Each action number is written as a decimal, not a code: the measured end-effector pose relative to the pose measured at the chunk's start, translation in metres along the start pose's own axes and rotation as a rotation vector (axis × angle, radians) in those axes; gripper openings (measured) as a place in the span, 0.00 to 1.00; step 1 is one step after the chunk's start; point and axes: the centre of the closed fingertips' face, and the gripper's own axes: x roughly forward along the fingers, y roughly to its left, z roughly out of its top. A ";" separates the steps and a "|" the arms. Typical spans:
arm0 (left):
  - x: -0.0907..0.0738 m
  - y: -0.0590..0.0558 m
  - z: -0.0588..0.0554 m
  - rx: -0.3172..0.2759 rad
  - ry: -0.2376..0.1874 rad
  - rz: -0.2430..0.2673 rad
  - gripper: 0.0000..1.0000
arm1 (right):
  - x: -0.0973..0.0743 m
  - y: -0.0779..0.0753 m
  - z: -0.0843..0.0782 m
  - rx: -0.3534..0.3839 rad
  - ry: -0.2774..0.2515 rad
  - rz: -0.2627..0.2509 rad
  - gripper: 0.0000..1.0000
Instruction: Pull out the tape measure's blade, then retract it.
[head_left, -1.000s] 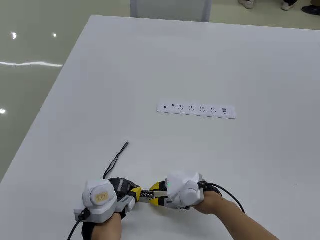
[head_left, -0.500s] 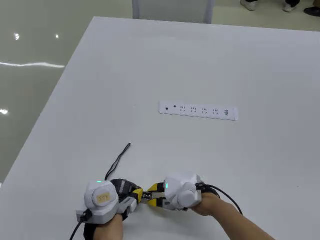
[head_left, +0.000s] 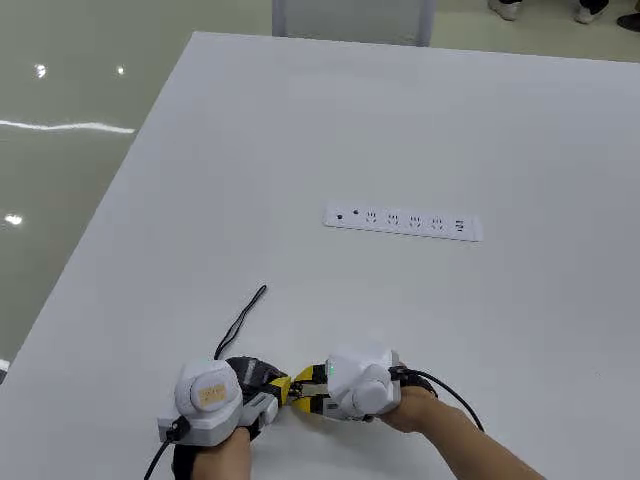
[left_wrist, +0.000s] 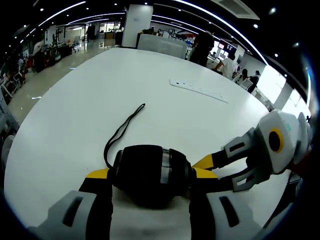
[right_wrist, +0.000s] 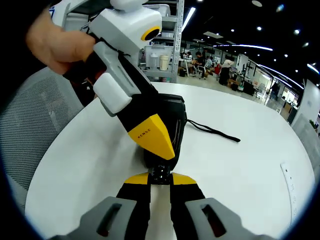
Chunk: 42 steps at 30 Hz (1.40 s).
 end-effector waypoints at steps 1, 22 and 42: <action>0.001 0.001 0.000 0.002 0.001 0.000 0.57 | 0.001 0.000 0.000 -0.001 0.000 0.001 0.14; 0.008 0.003 -0.004 0.012 0.002 0.017 0.58 | 0.005 0.000 0.003 0.009 -0.006 0.002 0.14; 0.006 0.004 -0.004 0.021 0.001 0.051 0.61 | 0.005 0.001 0.004 0.047 -0.006 -0.004 0.15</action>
